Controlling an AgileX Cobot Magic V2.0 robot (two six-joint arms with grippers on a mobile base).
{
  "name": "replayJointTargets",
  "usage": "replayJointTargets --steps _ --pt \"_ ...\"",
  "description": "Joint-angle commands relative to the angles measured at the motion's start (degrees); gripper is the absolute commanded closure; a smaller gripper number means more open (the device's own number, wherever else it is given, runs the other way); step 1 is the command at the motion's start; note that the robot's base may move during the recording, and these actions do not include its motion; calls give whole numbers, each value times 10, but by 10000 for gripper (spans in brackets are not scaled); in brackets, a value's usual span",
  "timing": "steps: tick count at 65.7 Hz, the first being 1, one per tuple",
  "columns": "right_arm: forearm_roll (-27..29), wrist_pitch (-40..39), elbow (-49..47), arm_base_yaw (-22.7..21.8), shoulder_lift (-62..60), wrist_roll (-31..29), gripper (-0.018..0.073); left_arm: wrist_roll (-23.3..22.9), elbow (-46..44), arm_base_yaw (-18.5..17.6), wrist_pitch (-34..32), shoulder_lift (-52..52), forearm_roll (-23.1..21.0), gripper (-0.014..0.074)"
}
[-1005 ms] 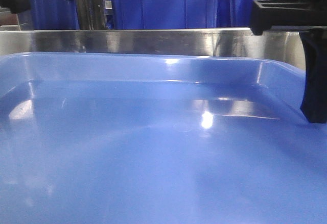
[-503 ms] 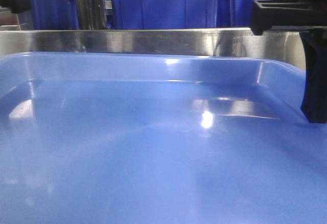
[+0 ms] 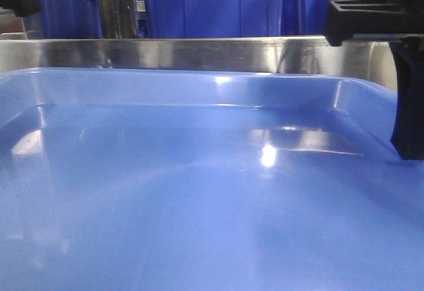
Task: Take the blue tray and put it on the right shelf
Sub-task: 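Carry the tray in both grippers up to the steel shelf, then raise the tray with both grippers and push it onto the upper shelf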
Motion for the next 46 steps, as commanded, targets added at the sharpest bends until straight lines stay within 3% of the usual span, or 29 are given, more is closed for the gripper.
replayJointTargets --steps 1,17,24,34,46 --pt "13 -31 -16 2 -14 9 335 -14 -15 -6 -12 -13 -22 645" --pt "13 -33 -18 2 -14 5 335 -14 -15 -6 -28 -13 -14 645" --pt "13 -22 -29 2 -14 -13 335 8 -22 -6 -43 -13 -13 645" --pt "13 6 -87 2 -14 -35 335 10 -66 -6 -44 -14 -10 645" --pt "12 10 -182 -3 -11 -91 335 29 -125 -5 -54 -13 27 645"
